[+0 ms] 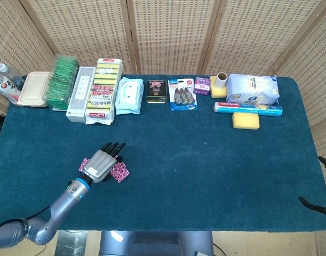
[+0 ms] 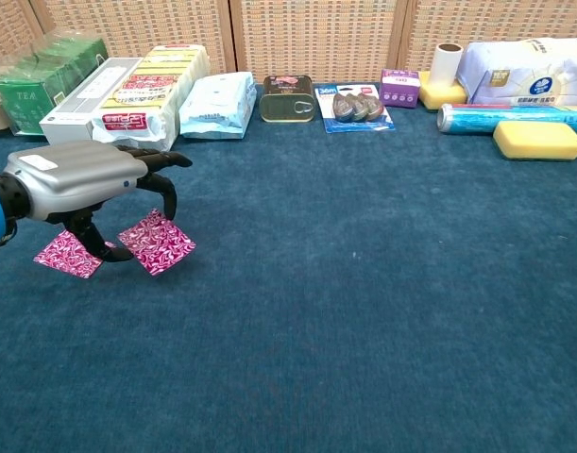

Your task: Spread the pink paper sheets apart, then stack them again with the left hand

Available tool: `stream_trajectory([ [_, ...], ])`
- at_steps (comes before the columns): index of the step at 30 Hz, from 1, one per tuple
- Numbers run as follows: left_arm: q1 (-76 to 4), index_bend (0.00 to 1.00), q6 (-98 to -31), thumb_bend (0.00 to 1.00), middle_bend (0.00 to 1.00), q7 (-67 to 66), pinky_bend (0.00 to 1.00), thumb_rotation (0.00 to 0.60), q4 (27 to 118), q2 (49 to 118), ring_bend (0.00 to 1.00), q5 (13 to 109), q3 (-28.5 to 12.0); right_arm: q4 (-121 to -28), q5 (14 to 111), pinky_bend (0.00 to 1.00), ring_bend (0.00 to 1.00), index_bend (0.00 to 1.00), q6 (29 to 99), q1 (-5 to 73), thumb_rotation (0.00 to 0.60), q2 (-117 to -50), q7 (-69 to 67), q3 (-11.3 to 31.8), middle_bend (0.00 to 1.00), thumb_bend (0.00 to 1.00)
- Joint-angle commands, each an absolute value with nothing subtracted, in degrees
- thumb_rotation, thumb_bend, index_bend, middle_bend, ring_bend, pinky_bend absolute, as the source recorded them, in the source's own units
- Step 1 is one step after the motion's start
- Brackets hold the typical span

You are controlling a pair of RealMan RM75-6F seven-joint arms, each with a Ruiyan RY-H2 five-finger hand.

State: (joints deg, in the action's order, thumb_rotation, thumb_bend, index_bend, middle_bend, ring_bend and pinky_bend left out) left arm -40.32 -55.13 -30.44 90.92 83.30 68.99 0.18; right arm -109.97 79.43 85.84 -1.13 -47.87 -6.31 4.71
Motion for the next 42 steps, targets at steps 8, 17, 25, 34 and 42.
stream_trajectory([
  [8, -34.9, 0.48, -56.8, 0.24, 0.00, -22.3, 0.08, 0.600, 91.4, 77.6, 0.00, 63.7, 0.4, -110.3, 79.4, 0.00, 0.00, 0.07, 85.6, -1.1, 0.600, -47.7, -6.3, 4.7, 0.00, 0.00],
  [17, -32.8, 0.48, -55.6, 0.24, 0.00, -19.5, 0.08, 0.600, 88.9, 76.5, 0.00, 62.3, 1.1, -110.3, 79.6, 0.00, 0.00, 0.07, 85.5, -1.0, 0.600, -47.9, -6.0, 4.5, 0.00, 0.00],
  [25, -33.5, 0.48, -55.5, 0.24, 0.00, -21.3, 0.08, 0.600, 85.3, 79.4, 0.00, 65.5, 1.1, -110.5, 79.4, 0.00, 0.00, 0.07, 85.2, -0.9, 0.600, -47.9, -5.7, 4.5, 0.00, 0.00],
  [34, -33.4, 0.48, -54.8, 0.23, 0.00, -23.3, 0.08, 0.600, 84.9, 80.8, 0.00, 63.8, 0.6, -110.3, 79.3, 0.00, 0.00, 0.07, 85.3, -0.9, 0.600, -47.8, -6.2, 4.5, 0.00, 0.00],
  [42, -33.7, 0.47, -54.2, 0.23, 0.00, -26.4, 0.08, 0.600, 86.6, 80.3, 0.00, 60.0, 0.0, -110.3, 79.4, 0.00, 0.00, 0.07, 85.3, -0.9, 0.600, -47.7, -6.2, 4.5, 0.00, 0.00],
])
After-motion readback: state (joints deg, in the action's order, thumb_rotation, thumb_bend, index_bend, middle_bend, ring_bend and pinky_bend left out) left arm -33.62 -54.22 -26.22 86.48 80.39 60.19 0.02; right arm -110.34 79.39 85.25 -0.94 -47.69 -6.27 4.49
